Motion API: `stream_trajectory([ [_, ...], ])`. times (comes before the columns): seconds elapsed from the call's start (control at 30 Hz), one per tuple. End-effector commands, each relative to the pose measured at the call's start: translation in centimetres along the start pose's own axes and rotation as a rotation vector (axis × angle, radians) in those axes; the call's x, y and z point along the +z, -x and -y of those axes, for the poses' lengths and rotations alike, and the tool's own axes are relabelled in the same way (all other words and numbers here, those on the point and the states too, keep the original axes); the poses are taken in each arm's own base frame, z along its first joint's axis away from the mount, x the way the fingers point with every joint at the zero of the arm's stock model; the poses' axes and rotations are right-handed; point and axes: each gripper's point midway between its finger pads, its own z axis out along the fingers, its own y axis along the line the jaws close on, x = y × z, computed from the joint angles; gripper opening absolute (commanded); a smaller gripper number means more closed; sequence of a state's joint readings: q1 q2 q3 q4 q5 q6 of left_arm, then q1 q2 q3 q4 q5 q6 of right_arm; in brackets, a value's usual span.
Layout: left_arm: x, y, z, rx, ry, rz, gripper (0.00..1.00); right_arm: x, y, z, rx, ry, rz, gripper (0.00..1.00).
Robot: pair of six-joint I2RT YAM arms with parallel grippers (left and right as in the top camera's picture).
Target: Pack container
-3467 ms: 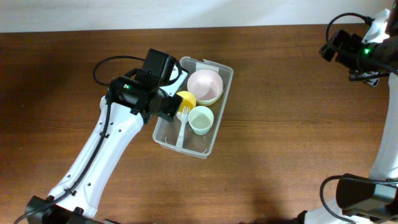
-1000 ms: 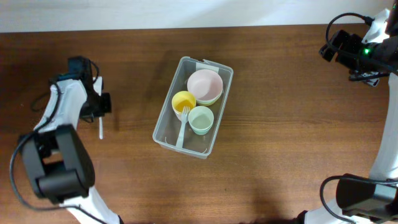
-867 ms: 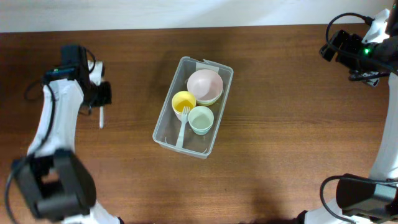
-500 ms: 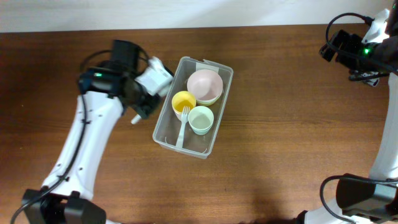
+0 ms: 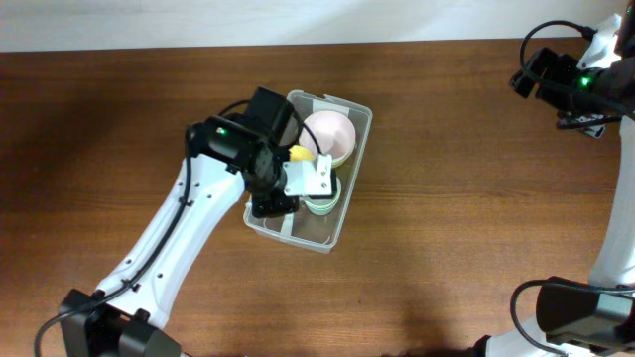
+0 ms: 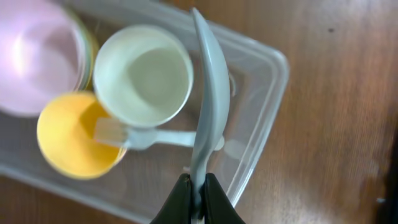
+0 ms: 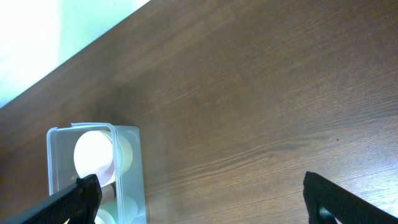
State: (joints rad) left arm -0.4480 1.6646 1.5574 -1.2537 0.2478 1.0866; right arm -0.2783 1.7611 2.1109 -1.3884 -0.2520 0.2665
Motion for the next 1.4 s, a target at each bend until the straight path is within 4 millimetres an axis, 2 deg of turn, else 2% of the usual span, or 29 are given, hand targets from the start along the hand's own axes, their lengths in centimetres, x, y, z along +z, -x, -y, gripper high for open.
stream_trajectory([
  [0.0, 0.5, 0.7, 0.8, 0.119, -0.044, 0.04, 0.09, 0.0, 0.1, 0.1, 0.008, 0.0, 0.001, 0.99],
  [0.1, 1.5, 0.6, 1.2, 0.16, -0.073, 0.055, 0.12, 0.0, 0.1, 0.1, 0.008, 0.0, 0.001, 0.99],
  [0.27, 4.4, -0.2, 1.1, 0.142, -0.126, 0.028, 0.19, 0.0, 0.1, 0.1, 0.008, 0.0, 0.001, 0.99],
  [0.37, 5.4, -1.0, 0.6, 0.136, -0.13, -0.016, 0.18, 0.0, 0.1, 0.1, 0.008, 0.0, 0.001, 0.99],
  [0.83, 2.7, 0.2, -0.6, 0.088, -0.037, 0.011, 0.2, 0.0, 0.1, 0.1, 0.008, 0.0, 0.001, 0.99],
  [0.87, 2.4, 0.3, -1.1, 0.059, -0.012, 0.008, 0.98, 0.0, 0.1, 0.1, 0.008, 0.0, 0.001, 0.99],
  [0.9, 2.0, 0.3, -1.7, 0.025, 0.021, 0.004, 1.0, 0.0, 0.1, 0.1, 0.008, 0.0, 0.001, 0.99],
  [0.93, 1.4, 0.3, -2.5, -0.026, 0.062, -0.001, 1.0, 0.0, 0.1, 0.1, 0.007, 0.0, 0.001, 0.99],
  [1.03, -2.3, -0.4, -5.9, -0.228, 0.238, -0.004, 1.0, 0.0, 0.1, 0.1, 0.008, 0.0, 0.001, 0.99],
  [1.1, -5.1, -1.6, -8.1, -0.399, 0.361, -0.007, 1.0, 0.0, 0.1, 0.1, 0.008, 0.0, 0.001, 0.99],
  [1.2, -10.6, -5.6, -11.0, -0.795, 0.594, -0.008, 1.0, 0.0, 0.1, 0.1, 0.008, 0.0, 0.001, 0.99],
  [1.27, -13.8, -8.3, -11.3, -1.021, 0.689, 0.024, 1.0, 0.0, 0.1, 0.1, 0.008, 0.0, 0.001, 0.99],
  [1.37, -17.2, -12.2, -11.0, -1.273, 0.757, 0.115, 1.0, 0.0, 0.1, 0.1, 0.008, 0.0, 0.001, 0.99],
])
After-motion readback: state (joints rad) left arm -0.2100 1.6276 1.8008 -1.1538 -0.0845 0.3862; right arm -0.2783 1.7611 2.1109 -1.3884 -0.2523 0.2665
